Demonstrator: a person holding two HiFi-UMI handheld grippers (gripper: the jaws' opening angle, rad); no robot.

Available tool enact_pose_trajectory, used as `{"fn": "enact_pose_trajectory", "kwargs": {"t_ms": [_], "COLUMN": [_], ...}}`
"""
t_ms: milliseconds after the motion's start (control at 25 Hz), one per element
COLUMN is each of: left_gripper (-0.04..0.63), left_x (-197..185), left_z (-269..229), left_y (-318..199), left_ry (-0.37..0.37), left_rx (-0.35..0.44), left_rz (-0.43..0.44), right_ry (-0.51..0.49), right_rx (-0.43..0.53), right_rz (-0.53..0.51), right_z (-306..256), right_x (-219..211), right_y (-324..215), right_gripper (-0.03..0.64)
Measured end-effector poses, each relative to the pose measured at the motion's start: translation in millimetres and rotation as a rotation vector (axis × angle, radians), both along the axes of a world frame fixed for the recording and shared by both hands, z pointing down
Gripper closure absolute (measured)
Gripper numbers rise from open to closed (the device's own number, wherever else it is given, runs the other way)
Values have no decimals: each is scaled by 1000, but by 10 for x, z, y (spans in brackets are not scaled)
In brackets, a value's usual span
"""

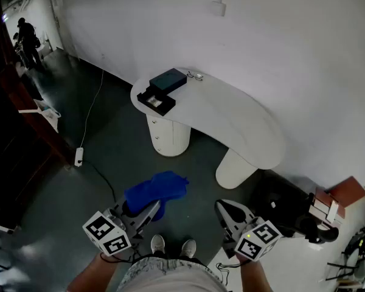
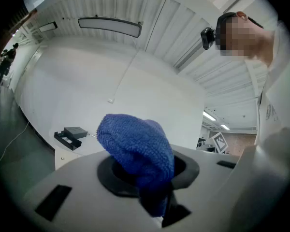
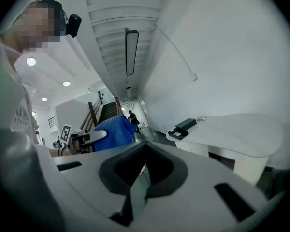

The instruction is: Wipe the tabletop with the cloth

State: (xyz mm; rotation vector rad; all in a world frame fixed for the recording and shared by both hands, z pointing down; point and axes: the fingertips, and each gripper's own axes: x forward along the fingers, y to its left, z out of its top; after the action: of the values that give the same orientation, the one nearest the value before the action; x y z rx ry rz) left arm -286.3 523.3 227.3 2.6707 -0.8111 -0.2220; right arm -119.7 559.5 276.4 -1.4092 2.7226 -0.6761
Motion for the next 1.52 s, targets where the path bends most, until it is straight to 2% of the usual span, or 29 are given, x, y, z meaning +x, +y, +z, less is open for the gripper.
{"fn": "enact_pose_trajectory", "kwargs": {"t_ms": [520,1520], "left_gripper": [479,479], "left_x": [88,648], "left_z": [41,174], "left_y": [8,-9], "left_ry": [-14,-16], "left_rx": [1,-14], "left_rz": [-7,-63], "right_ry": [-13,-17], "right_rx": [7,-15], "right_rz": [28,-38], "right_z": [12,142], "right_x": [120,675], "right_y": [-35,-126], "right_gripper": [610,609]}}
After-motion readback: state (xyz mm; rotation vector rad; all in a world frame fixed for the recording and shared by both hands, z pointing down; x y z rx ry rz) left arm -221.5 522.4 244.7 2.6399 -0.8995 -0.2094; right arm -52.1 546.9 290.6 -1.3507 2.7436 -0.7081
